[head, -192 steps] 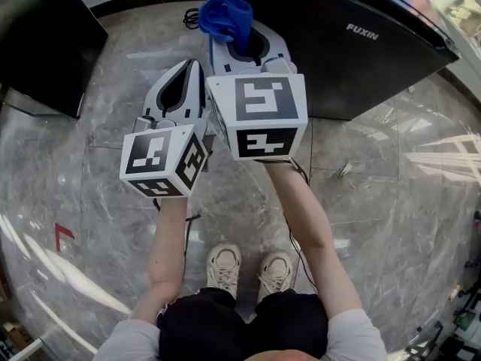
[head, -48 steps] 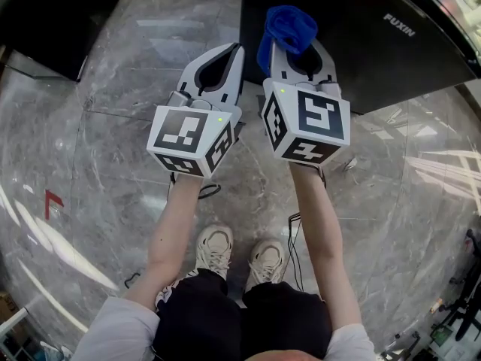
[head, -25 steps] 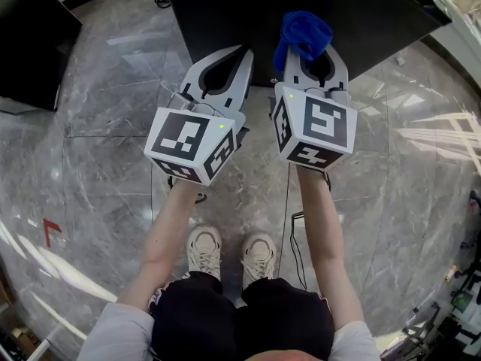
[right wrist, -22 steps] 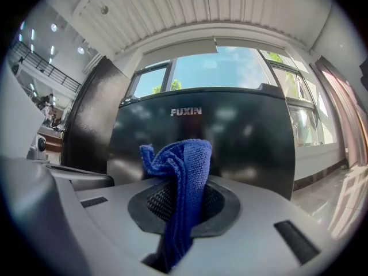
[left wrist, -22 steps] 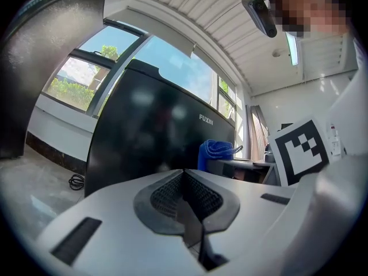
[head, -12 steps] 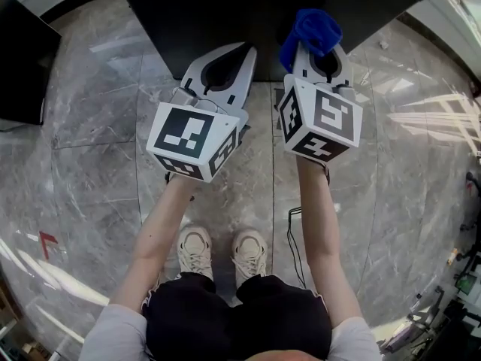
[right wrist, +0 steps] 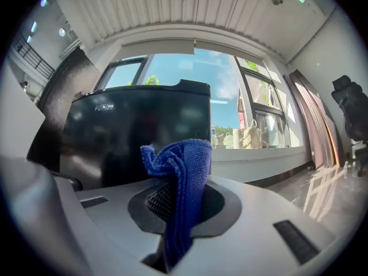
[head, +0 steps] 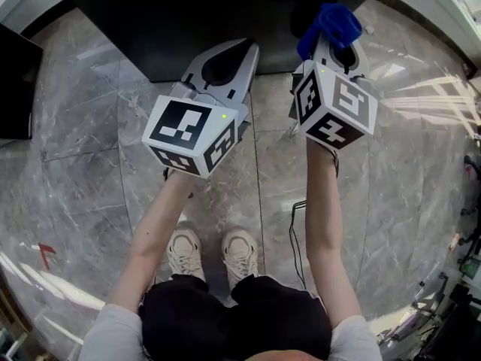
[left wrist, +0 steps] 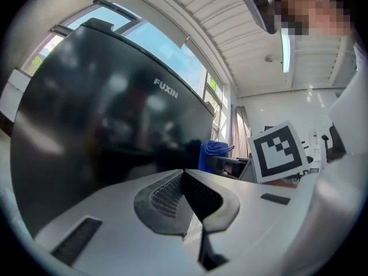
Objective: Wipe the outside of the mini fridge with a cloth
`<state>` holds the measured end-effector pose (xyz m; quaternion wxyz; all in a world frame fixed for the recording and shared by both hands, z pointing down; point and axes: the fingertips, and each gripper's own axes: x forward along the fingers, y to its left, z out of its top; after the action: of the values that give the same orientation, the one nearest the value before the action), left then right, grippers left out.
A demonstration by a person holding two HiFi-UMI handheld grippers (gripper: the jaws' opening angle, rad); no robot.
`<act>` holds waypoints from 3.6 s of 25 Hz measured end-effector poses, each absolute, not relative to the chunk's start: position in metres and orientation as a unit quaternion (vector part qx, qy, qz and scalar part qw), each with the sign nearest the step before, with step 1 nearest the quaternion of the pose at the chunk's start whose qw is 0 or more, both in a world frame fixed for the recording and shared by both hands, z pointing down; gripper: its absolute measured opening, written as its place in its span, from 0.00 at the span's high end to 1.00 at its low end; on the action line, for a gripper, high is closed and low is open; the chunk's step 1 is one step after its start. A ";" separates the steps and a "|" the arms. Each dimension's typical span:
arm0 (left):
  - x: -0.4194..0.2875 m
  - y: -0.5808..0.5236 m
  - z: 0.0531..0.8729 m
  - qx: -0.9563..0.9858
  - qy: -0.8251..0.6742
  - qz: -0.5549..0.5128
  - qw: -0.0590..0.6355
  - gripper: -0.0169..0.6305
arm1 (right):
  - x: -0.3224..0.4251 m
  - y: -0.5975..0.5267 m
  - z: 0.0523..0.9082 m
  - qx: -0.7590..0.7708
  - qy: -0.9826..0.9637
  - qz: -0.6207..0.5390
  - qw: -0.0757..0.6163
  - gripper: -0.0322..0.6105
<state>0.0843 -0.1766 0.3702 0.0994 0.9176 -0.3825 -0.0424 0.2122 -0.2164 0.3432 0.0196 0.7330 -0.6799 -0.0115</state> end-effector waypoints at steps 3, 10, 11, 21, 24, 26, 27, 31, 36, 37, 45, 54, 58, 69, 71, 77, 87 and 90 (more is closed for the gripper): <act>0.096 -0.177 0.376 0.920 -0.378 -0.037 0.101 0.97 | 0.230 -0.218 0.345 0.739 -0.673 -0.017 0.025 0.87; 0.117 -0.174 0.391 0.924 -0.368 -0.017 0.100 0.97 | 0.249 -0.220 0.351 0.748 -0.661 -0.033 0.034 0.87; 0.117 -0.174 0.392 0.924 -0.368 -0.017 0.101 0.97 | 0.250 -0.220 0.351 0.750 -0.660 -0.036 0.036 0.87; 0.104 -0.178 0.395 0.916 -0.387 -0.016 0.105 0.97 | 0.273 -0.223 0.361 0.756 -0.654 -0.006 0.024 0.87; 0.096 -0.179 0.395 0.912 -0.396 -0.016 0.110 0.97 | 0.269 -0.219 0.362 0.755 -0.656 -0.001 0.016 0.87; 0.089 -0.177 0.397 0.908 -0.404 -0.016 0.111 0.97 | 0.265 -0.213 0.362 0.754 -0.657 0.006 0.009 0.87; 0.083 -0.176 0.398 0.905 -0.409 -0.015 0.111 0.97 | 0.260 -0.210 0.363 0.751 -0.660 0.009 0.008 0.87; 0.057 -0.182 0.406 0.892 -0.440 -0.006 0.105 0.97 | 0.211 -0.204 0.369 0.710 -0.704 0.006 0.022 0.87; 0.017 -0.180 0.408 0.874 -0.475 -0.004 0.100 0.97 | 0.135 -0.192 0.363 0.653 -0.757 0.002 0.018 0.87; 0.008 -0.179 0.410 0.871 -0.481 -0.002 0.100 0.97 | 0.122 -0.191 0.363 0.645 -0.764 0.005 0.016 0.87; -0.103 -0.176 0.407 0.814 -0.575 0.004 0.082 0.97 | 0.003 -0.190 0.384 0.560 -0.828 0.033 0.012 0.87; -0.191 -0.177 0.430 0.762 -0.638 -0.007 0.110 0.97 | -0.111 -0.209 0.427 0.508 -0.861 0.024 0.031 0.87; -0.197 -0.178 0.452 0.762 -0.635 0.007 0.126 0.97 | -0.133 -0.221 0.429 0.505 -0.863 0.013 0.030 0.87; -0.203 -0.182 0.470 0.759 -0.635 0.011 0.144 0.97 | -0.143 -0.221 0.437 0.499 -0.866 0.020 0.032 0.87; -0.198 -0.182 0.472 0.761 -0.632 0.012 0.146 0.97 | -0.133 -0.220 0.437 0.507 -0.861 0.022 0.030 0.87; -0.173 -0.181 0.471 0.778 -0.612 0.020 0.142 0.97 | -0.099 -0.216 0.437 0.530 -0.847 0.019 0.030 0.87; -0.099 -0.179 0.485 0.818 -0.553 0.038 0.154 0.97 | -0.039 -0.212 0.436 0.554 -0.832 0.015 0.039 0.87; -0.079 -0.185 0.478 0.827 -0.540 0.028 0.154 0.97 | -0.017 -0.210 0.436 0.564 -0.825 0.016 0.038 0.87</act>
<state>-0.0786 -0.1851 0.4783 0.1535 0.8273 -0.5396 0.0281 -0.0173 -0.2104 0.4357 0.0381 0.5638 -0.8249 0.0155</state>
